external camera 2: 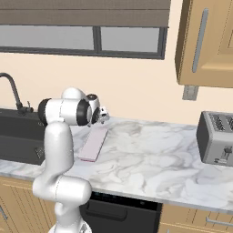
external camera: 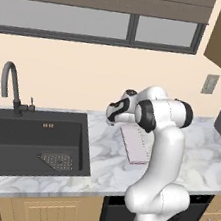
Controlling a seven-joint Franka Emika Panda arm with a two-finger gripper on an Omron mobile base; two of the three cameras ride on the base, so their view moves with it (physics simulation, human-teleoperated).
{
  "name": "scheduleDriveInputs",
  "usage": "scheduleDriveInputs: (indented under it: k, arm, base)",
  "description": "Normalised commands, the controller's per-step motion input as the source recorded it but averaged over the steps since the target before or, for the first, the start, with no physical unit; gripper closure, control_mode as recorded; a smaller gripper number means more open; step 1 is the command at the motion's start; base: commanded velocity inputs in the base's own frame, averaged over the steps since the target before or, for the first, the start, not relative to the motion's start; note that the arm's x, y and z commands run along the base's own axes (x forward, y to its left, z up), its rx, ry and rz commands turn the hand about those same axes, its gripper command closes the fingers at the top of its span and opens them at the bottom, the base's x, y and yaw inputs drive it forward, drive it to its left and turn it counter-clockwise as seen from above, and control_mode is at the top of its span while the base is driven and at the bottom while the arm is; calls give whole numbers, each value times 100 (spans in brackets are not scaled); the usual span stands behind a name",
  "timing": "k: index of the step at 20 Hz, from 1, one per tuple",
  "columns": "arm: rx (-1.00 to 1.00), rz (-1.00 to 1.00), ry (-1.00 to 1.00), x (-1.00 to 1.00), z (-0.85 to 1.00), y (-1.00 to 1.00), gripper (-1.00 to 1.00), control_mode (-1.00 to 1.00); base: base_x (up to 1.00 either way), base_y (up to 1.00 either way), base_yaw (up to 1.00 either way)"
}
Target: The ice cube tray has been filled with water. Take the tray and place it in the freezer to make ice. Close the freezer door after placing the tray.
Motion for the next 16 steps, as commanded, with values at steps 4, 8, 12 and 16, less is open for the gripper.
scheduleDriveInputs:
  k: [4,8,12,16]
  arm:
    - [-12,8,0,14,-65,10,-100,-100]
    - [-11,6,0,-1,-66,6,-100,-100]
    - [-5,0,8,-87,-68,-2,-100,-100]
    - [3,0,7,-100,-58,-28,-100,-100]
  base:
    - [0,0,0]
    - [0,0,0]
    - [0,0,0]
    - [0,0,0]
